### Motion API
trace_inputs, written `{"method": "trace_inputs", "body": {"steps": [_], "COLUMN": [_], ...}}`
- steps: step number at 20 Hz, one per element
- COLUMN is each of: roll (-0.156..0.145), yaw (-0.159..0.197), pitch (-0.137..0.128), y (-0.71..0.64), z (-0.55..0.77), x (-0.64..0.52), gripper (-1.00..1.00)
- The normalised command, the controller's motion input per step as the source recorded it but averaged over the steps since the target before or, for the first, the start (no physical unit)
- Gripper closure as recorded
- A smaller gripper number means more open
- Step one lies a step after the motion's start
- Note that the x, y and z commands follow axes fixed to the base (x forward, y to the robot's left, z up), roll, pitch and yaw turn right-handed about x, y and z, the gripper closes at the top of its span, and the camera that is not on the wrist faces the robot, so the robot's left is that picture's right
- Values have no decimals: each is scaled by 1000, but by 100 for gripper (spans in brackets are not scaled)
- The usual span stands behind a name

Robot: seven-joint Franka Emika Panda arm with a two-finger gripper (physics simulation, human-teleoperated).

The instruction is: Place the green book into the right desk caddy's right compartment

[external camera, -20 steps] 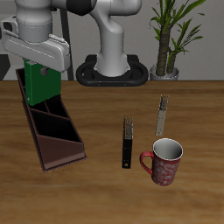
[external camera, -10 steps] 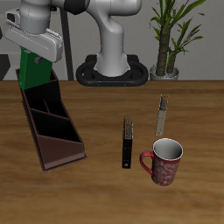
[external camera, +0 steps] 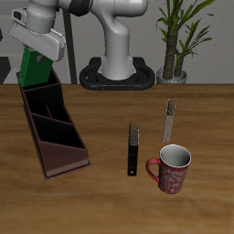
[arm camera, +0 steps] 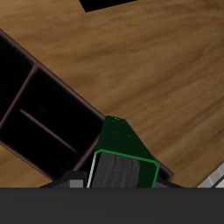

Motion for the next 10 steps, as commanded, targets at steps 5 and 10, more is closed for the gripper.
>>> {"method": "trace_inputs", "body": {"steps": [5,10], "roll": [4,-2], "yaw": [-24,15], "pitch": [-14,-29], "y": [124,111], "z": [-107,-62], "x": [-489,-389], "gripper": [100,100]}}
